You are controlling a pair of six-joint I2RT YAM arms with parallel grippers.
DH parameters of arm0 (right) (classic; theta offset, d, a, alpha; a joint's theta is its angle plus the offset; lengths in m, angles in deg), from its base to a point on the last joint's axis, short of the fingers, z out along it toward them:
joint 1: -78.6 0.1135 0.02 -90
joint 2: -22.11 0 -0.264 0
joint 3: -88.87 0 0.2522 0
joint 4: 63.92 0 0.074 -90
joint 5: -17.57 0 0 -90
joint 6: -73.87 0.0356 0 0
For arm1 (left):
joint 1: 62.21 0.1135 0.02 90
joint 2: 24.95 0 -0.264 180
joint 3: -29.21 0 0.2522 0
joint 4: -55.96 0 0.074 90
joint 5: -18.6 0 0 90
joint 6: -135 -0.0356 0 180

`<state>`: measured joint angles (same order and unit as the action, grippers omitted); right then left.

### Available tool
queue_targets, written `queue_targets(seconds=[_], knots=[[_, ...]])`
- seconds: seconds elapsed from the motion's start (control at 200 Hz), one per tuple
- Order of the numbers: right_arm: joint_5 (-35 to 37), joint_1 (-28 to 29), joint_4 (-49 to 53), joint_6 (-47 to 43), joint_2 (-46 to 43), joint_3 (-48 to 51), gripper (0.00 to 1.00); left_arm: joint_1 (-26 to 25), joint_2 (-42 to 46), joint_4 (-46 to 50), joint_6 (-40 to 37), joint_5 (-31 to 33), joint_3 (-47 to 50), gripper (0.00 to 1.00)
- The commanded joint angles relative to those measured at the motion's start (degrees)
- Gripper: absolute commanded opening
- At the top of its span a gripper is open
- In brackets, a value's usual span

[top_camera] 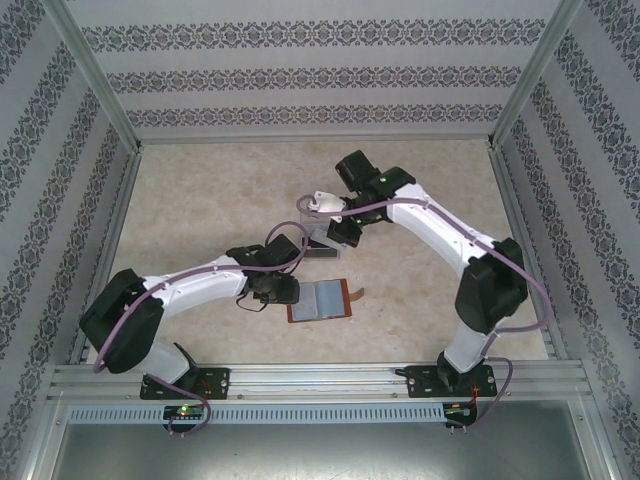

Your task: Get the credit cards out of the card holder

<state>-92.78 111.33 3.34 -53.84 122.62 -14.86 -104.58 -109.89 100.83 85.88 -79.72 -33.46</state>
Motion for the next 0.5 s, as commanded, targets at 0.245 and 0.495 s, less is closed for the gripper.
queue_targets(seconds=[0.245,0.495], knots=[[-0.71,-0.02,15.43,-12.53,11.88,-18.40,0.03,6.79,6.85,-0.47,1.22,-1.53,7.00,0.38],[3.57,0.93,19.92,-16.53,19.61,-28.38,0.03,7.30,9.31,-0.01,1.89,-1.27,8.62,0.38]])
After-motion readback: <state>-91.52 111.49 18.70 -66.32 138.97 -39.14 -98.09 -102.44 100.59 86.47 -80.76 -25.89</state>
